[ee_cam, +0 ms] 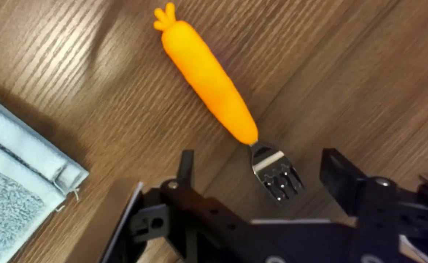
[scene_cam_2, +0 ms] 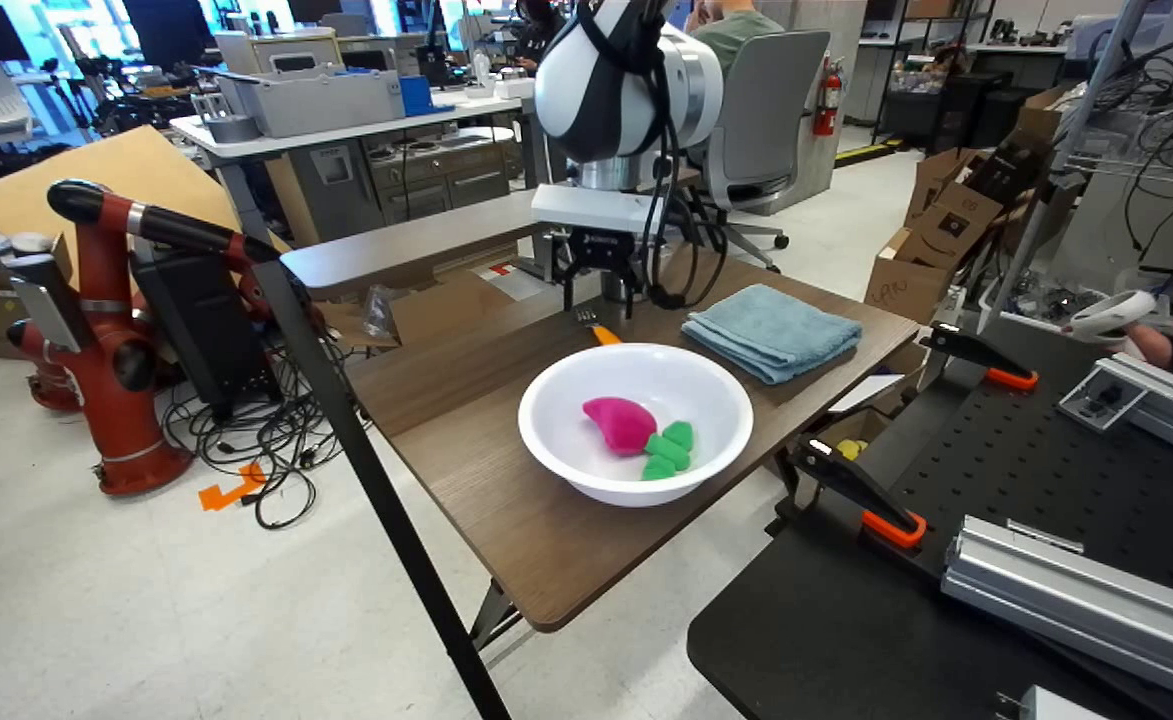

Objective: Move the fork to the left side of the table

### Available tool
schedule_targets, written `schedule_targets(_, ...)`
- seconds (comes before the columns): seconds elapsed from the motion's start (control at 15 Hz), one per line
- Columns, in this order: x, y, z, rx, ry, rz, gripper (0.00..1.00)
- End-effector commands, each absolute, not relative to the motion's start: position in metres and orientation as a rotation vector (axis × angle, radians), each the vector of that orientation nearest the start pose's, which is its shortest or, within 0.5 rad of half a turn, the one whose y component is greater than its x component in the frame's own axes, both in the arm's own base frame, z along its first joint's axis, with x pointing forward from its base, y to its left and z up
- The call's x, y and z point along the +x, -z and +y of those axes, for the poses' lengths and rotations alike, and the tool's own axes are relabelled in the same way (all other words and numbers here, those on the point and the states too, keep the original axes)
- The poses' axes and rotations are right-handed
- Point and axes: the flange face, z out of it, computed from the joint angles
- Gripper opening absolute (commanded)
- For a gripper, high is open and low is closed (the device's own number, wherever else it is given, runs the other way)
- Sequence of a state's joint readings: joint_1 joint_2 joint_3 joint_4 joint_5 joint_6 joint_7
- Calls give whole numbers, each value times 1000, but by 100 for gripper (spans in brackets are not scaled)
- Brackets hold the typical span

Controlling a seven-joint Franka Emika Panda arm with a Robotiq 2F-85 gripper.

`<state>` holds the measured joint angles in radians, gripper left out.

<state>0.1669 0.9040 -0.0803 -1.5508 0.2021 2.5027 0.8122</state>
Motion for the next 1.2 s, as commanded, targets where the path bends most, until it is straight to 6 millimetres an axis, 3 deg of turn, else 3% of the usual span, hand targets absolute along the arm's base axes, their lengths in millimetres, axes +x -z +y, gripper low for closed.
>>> schedule_targets(0.0,688,-149,66,-2770,16,1266,100)
schedule_targets(0.13,679,-169,63,-2757,41,1247,100)
schedule_targets(0.2,696,-153,66,-2768,64,1260,100)
schedule_targets(0.4,684,-168,64,-2766,53,1262,100)
schedule_targets(1.13,681,-164,64,-2769,42,1263,100)
